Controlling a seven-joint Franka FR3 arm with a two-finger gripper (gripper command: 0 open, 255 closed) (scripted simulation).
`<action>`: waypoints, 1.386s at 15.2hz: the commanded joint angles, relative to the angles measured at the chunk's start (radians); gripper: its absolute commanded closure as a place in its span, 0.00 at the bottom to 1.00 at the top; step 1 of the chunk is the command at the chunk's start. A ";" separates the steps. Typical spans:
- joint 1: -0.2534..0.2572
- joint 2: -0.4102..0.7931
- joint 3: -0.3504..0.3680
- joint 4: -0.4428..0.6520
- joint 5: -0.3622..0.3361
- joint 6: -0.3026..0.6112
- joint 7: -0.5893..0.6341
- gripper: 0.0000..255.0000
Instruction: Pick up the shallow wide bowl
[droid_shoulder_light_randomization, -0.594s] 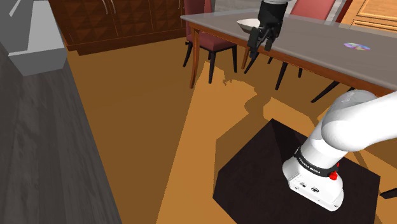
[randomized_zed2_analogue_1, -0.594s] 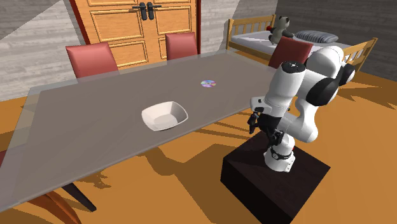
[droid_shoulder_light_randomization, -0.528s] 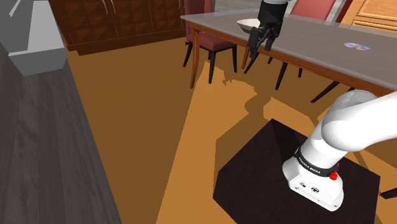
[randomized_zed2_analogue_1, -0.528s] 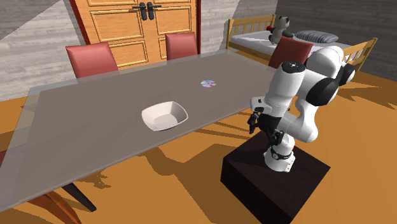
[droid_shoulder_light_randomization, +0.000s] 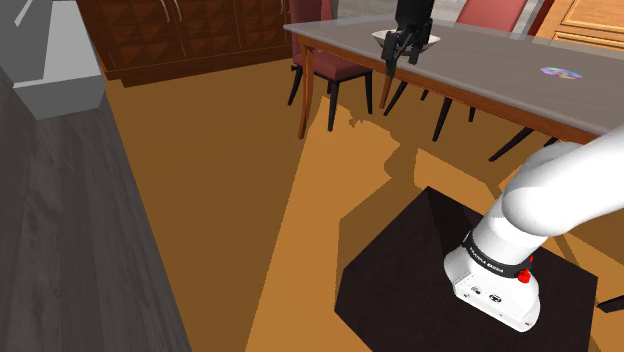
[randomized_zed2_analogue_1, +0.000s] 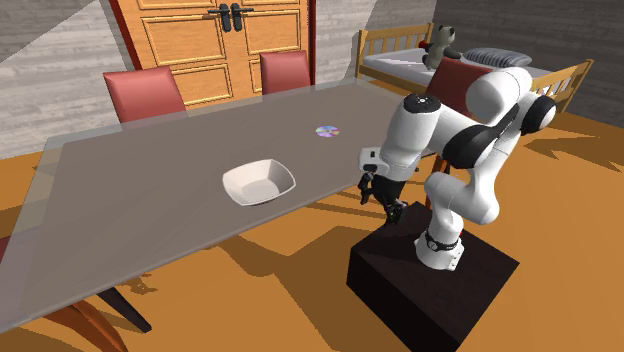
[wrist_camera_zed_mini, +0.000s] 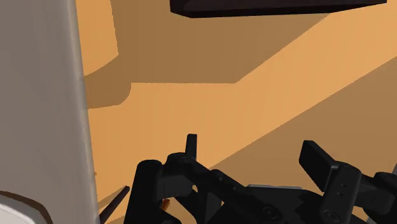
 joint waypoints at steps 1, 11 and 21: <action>-0.014 0.065 -0.016 0.053 -0.025 0.015 -0.018 0.00; -0.073 0.382 -0.085 0.381 -0.109 0.030 -0.107 0.00; -0.134 0.752 -0.145 0.871 -0.134 -0.046 -0.217 0.00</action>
